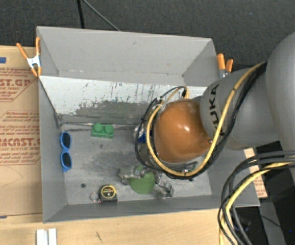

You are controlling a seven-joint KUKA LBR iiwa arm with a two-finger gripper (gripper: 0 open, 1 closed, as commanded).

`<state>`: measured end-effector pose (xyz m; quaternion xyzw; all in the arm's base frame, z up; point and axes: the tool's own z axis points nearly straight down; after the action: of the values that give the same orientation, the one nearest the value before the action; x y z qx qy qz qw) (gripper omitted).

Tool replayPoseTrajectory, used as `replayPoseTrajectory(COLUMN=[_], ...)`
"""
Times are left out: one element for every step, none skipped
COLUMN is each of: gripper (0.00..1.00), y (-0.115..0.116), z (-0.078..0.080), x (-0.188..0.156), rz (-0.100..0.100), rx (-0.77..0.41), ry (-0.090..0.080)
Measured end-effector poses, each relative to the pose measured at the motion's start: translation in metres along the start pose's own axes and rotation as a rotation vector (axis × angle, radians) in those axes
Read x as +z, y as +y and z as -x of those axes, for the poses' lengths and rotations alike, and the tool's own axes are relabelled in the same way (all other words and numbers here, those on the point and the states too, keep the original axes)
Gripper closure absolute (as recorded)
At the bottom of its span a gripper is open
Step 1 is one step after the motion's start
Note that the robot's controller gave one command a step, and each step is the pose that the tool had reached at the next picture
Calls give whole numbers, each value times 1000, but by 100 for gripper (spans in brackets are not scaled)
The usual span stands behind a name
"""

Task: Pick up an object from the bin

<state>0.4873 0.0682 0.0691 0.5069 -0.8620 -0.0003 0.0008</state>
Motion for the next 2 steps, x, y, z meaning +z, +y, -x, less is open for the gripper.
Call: replayPoseTrajectory(gripper=[0,100], y=[-56,-56], z=[28,29], x=[-1,-4], rz=[-1,-4], rx=[-171,-170], ry=[0,-4])
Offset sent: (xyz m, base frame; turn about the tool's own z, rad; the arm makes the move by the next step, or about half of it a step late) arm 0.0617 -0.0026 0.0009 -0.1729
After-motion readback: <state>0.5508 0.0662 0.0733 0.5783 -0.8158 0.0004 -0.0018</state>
